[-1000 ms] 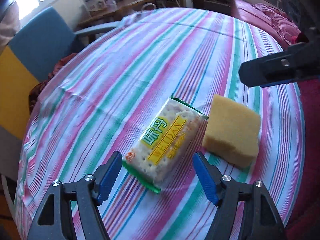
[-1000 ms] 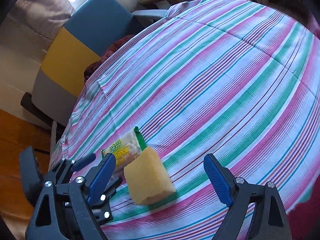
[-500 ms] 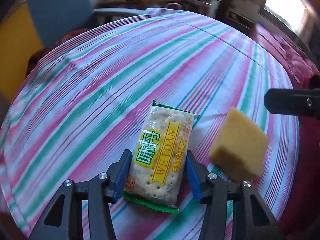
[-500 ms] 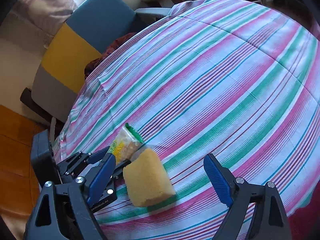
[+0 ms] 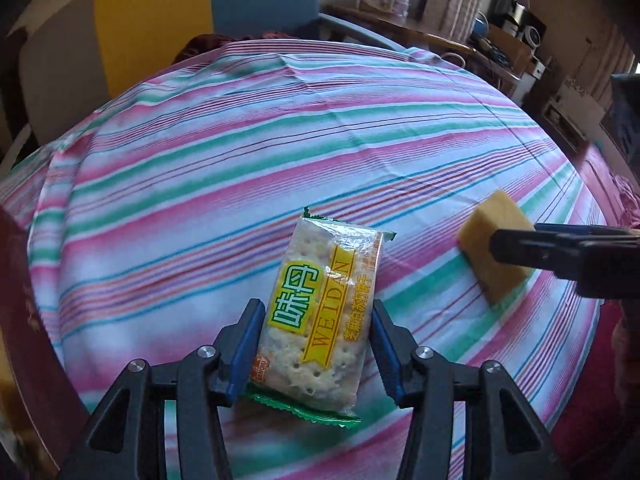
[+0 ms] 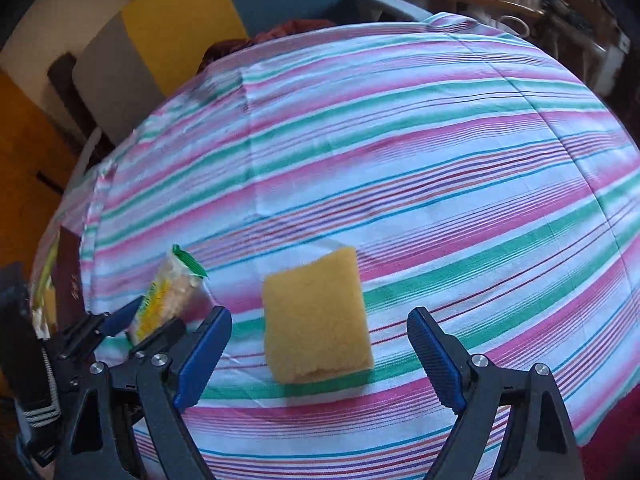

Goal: Organize objects
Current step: 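Hold the cracker packet with the left gripper while the right gripper grasps the last yellow sponge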

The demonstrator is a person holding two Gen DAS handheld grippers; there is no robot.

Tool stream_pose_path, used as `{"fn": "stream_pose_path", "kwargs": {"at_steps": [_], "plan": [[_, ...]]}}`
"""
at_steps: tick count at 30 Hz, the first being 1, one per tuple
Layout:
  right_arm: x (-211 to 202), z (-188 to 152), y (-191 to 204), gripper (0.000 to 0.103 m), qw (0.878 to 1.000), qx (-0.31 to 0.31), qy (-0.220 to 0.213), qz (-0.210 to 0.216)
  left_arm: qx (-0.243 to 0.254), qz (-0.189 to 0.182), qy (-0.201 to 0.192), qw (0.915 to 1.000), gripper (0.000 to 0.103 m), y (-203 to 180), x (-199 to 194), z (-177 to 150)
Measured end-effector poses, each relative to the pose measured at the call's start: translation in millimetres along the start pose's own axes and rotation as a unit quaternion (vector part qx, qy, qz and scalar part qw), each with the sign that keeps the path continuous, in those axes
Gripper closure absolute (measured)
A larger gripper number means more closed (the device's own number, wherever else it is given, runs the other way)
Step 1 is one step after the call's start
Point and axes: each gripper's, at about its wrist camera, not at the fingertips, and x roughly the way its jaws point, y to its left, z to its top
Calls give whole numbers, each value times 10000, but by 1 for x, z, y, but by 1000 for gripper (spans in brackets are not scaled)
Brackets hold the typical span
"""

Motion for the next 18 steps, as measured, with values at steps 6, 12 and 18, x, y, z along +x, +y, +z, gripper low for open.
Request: {"fn": "stream_pose_path", "kwargs": {"at_steps": [6, 12, 18], "plan": [[19, -8, 7, 49, 9976, -404, 411, -389, -103, 49, -95, 9999, 50, 2, 5, -2], [18, -10, 8, 50, 9964, -609, 338, -477, -317, -53, 96, 9994, 50, 7, 10, 4], [17, -10, -3, 49, 9980, -398, 369, -327, -298, -60, -53, 9995, 50, 7, 7, -2]]}}
